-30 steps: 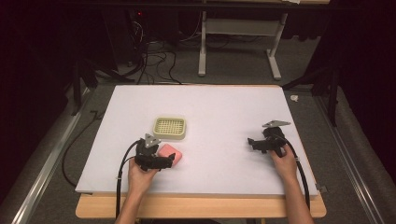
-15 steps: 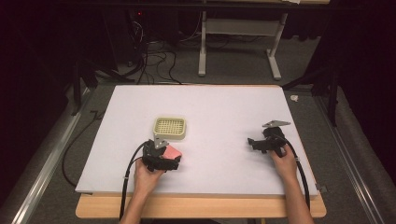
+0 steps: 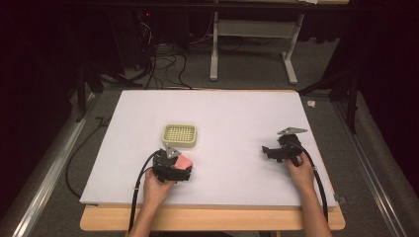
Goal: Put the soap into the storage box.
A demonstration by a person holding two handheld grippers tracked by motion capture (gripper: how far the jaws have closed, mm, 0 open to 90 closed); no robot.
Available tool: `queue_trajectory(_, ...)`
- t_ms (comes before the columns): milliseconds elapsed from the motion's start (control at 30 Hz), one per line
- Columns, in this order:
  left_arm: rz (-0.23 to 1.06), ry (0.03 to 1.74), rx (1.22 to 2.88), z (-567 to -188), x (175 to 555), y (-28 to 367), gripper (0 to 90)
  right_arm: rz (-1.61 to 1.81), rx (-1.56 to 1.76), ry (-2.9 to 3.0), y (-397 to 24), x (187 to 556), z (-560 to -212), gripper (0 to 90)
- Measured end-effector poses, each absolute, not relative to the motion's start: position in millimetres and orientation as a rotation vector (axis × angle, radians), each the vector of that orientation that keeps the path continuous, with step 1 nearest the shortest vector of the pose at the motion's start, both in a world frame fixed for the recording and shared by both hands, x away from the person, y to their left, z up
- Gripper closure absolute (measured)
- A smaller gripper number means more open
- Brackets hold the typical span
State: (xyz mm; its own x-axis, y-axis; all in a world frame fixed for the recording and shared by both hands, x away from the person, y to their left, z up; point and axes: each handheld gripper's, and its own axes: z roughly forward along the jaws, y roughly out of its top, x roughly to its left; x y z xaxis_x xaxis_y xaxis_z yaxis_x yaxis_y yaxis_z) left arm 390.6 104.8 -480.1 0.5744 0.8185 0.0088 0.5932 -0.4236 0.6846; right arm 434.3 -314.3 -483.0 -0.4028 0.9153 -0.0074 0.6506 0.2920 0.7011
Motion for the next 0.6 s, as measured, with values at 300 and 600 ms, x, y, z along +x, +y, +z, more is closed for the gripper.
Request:
queue_trajectory(300,0.442,1.118,2.164,-481.7,391.9,104.9,13.0,0.877,1.403,2.157,-314.3,434.3,-483.0,14.5)
queue_trajectory(600,0.43,1.109,2.174,-480.9,391.9,106.0,13.7,0.877,1.403,2.158,-314.4,434.3,-483.0,14.5)
